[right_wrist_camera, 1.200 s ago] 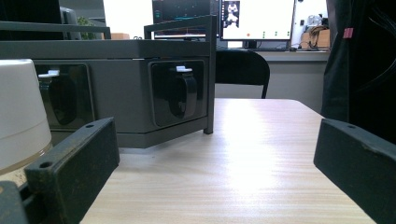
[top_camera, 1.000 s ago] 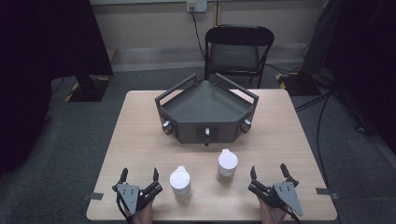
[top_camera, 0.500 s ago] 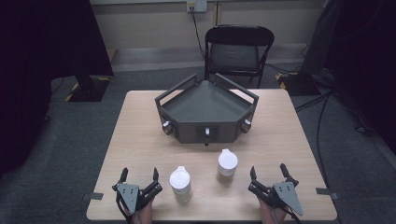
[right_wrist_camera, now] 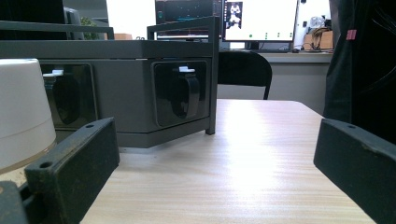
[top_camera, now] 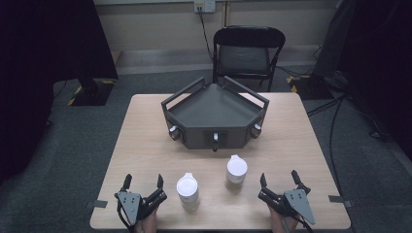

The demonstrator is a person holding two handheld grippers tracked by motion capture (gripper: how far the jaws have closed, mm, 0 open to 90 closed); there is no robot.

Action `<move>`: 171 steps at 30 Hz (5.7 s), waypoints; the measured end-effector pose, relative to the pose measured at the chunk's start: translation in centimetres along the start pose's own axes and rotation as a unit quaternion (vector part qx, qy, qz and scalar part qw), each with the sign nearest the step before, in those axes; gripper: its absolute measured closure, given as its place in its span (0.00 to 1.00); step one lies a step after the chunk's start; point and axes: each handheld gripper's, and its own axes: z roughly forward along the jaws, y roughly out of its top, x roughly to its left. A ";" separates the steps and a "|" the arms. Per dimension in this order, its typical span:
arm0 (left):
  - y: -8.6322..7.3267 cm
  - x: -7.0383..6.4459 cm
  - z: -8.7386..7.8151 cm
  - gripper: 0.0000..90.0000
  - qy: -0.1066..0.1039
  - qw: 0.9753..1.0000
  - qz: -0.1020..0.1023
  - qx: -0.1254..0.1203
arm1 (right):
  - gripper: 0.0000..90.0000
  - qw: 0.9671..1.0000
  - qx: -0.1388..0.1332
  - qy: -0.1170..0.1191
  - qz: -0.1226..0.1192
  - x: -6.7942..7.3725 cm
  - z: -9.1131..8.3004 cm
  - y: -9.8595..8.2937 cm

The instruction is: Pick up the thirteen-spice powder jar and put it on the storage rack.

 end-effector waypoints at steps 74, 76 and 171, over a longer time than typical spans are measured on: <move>2.7 -7.5 -3.0 0.05 -0.109 0.993 0.029 0.017 | 0.00 1.000 0.000 -0.006 -0.002 0.2 0.0 0.0; 2.6 -7.7 -2.9 0.07 -0.105 0.994 0.033 0.022 | 0.00 1.000 0.000 -0.006 -0.002 0.2 -0.1 0.0; 6.1 -3.5 0.5 0.34 -0.199 0.979 0.029 0.044 | 0.00 1.000 0.000 -0.008 -0.002 0.3 -0.1 0.0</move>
